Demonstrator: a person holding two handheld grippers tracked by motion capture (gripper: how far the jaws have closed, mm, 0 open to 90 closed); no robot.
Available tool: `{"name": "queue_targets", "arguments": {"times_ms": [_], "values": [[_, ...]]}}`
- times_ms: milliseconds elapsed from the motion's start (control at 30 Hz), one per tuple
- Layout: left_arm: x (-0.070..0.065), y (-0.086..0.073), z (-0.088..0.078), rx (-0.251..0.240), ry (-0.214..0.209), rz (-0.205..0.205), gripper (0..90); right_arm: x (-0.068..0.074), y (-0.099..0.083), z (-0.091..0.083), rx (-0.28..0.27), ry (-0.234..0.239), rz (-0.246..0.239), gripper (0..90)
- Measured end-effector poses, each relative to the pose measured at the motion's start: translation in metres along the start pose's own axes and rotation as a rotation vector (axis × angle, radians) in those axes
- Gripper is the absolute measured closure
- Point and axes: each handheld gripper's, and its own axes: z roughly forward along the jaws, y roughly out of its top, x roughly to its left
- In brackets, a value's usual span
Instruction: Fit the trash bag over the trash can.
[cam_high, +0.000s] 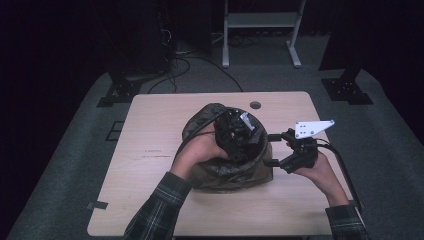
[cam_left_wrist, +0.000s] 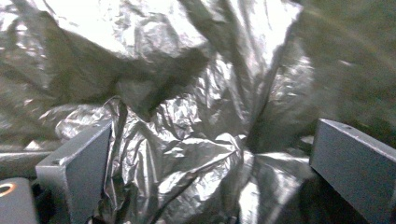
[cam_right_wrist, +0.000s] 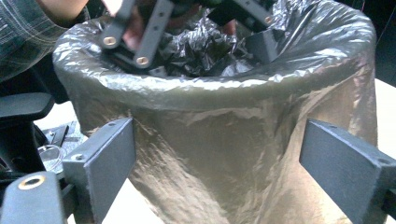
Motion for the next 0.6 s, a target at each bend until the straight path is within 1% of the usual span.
{"name": "queue_targets", "arguments": {"times_ms": [67,133,200,267,367,467,500,567,600], "values": [[-0.004,0.0,0.001,0.002,-0.018,-0.002,1.2,0.0,0.0,0.0,0.0,-0.001,0.0,9.5],[-0.007,0.0,0.005,0.019,-0.052,0.0,1.2,0.0,0.0,0.0,-0.001,0.0,0.001,9.6],[-0.006,0.0,0.01,0.035,-0.057,-0.002,1.6,0.0,0.0,0.001,0.0,0.0,-0.001,9.5],[-0.003,0.0,0.012,0.035,-0.049,-0.006,1.6,0.0,0.0,0.001,0.0,0.0,0.0,9.5],[0.001,0.002,0.009,0.015,-0.037,-0.012,1.6,0.0,0.0,0.0,-0.002,0.0,0.0,9.5],[0.003,0.005,0.001,-0.03,-0.013,-0.007,1.6,0.0,0.0,-0.001,-0.002,-0.002,0.0,9.6],[0.003,0.007,-0.003,-0.053,0.0,-0.001,1.6,-0.001,0.001,-0.002,-0.003,-0.002,-0.001,9.5],[0.004,0.011,-0.007,-0.073,0.005,0.0,1.6,-0.001,0.001,-0.002,-0.003,-0.003,0.0,9.6],[0.004,0.012,-0.007,-0.075,0.003,0.003,1.6,0.0,0.001,-0.003,-0.004,-0.004,0.0,9.6]]}}
